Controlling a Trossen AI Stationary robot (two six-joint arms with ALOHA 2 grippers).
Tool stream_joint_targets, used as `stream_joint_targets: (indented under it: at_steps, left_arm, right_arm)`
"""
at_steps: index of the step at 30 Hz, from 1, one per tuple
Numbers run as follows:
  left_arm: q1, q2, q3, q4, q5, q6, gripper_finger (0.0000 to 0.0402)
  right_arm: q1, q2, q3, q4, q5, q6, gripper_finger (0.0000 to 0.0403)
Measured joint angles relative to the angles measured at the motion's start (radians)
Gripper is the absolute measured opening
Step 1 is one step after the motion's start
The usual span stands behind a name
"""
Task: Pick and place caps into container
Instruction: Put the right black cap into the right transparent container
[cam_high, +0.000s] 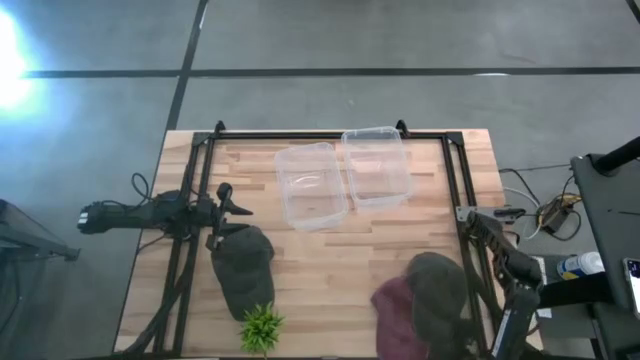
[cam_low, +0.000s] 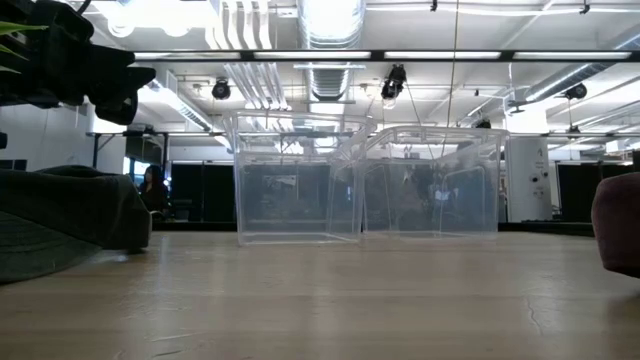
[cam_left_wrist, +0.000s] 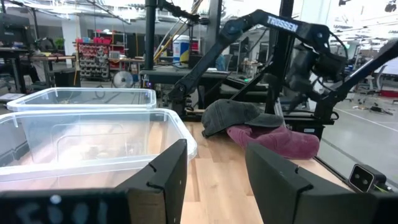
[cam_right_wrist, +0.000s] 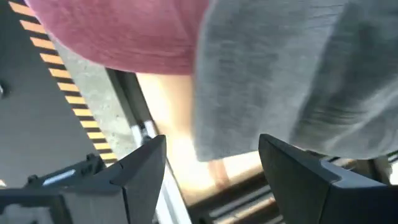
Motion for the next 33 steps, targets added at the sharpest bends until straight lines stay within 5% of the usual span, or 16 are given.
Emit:
stream_joint_targets:
  at_steps: [12, 25, 33]
  left_arm:
    - [0.0, 0.0, 0.0, -0.001, 0.0, 0.0, 0.0158]
    - [0.0, 0.0, 0.0, 0.001, 0.0, 0.0, 0.0158]
    - [0.0, 0.0, 0.0, 0.0, 0.0, 0.0, 0.0158]
  right_arm:
    - [-0.03, 0.069, -0.029, 0.003, 0.003, 0.185, 0.0248]
    - [-0.05, -0.039, -0.263, 0.003, 0.0, 0.344, 0.0207]
    - [-0.051, -0.045, -0.375, -0.006, -0.004, 0.443, 0.0136]
